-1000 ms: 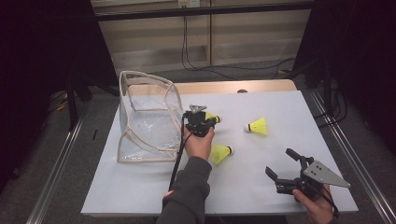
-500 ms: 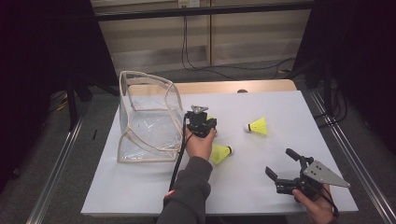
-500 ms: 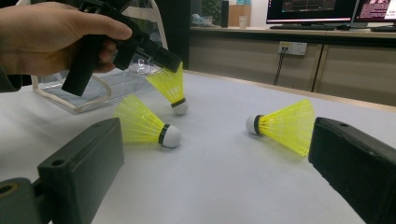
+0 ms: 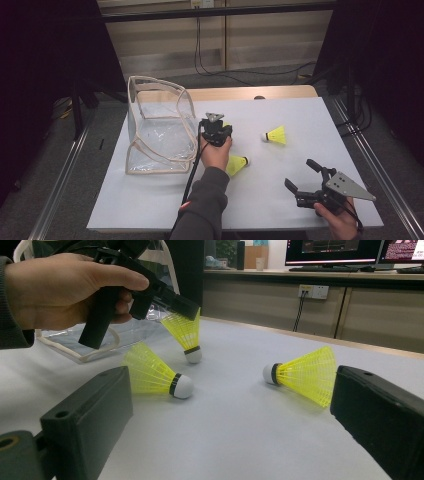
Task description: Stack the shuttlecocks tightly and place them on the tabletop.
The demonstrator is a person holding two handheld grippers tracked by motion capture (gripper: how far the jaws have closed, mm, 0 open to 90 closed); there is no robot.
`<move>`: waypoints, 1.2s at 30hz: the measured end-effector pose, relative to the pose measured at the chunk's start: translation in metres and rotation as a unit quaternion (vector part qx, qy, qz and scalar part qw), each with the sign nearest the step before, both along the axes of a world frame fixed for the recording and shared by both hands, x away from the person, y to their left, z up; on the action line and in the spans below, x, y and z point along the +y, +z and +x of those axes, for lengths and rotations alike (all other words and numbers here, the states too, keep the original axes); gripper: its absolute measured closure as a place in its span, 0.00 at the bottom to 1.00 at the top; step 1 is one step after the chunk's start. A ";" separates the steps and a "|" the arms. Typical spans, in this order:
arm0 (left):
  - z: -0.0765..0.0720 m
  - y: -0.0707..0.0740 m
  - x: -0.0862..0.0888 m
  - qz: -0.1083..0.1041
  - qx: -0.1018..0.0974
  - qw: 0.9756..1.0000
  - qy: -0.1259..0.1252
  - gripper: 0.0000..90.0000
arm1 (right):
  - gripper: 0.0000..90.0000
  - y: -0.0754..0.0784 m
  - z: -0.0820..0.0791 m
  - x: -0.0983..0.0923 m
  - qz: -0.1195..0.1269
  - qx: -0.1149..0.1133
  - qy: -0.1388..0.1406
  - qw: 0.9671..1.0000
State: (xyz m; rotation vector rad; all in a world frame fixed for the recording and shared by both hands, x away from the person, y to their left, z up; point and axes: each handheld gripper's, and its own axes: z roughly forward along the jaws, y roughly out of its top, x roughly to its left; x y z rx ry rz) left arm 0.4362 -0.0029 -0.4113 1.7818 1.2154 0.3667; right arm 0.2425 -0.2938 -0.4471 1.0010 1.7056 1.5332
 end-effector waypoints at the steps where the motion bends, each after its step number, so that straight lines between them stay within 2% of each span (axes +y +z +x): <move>1: 0.000 0.000 0.000 0.005 -0.005 1.000 0.001 0.95 | 0.03 0.000 0.000 0.000 0.000 0.000 0.000 1.000; 4: 0.001 -0.001 0.000 0.010 -0.012 1.000 0.005 0.96 | 0.03 0.000 0.000 0.000 -0.001 0.000 0.000 1.000; 15: -0.002 0.007 0.005 0.032 -0.017 0.999 0.023 0.98 | 0.03 0.000 0.000 0.000 -0.001 -0.001 0.001 1.000; 21: -0.003 0.008 0.008 0.064 -0.019 0.997 0.037 0.98 | 0.03 0.000 0.000 0.001 -0.002 -0.001 0.003 1.000; 23: -0.003 0.007 0.008 0.069 -0.018 0.997 0.038 0.98 | 0.03 0.000 -0.001 0.001 -0.002 -0.001 0.003 1.000; 27: -0.002 0.005 0.004 0.063 -0.019 0.997 0.028 0.98 | 0.03 0.000 -0.001 0.001 -0.002 -0.002 0.003 1.000; 28: -0.002 0.004 0.003 0.060 -0.019 0.998 0.026 0.93 | 0.03 0.000 -0.001 0.001 -0.003 -0.001 0.004 1.000; 36: -0.001 0.003 -0.006 0.033 -0.010 0.999 -0.001 0.83 | 0.03 0.000 0.000 0.001 -0.003 -0.001 0.005 1.000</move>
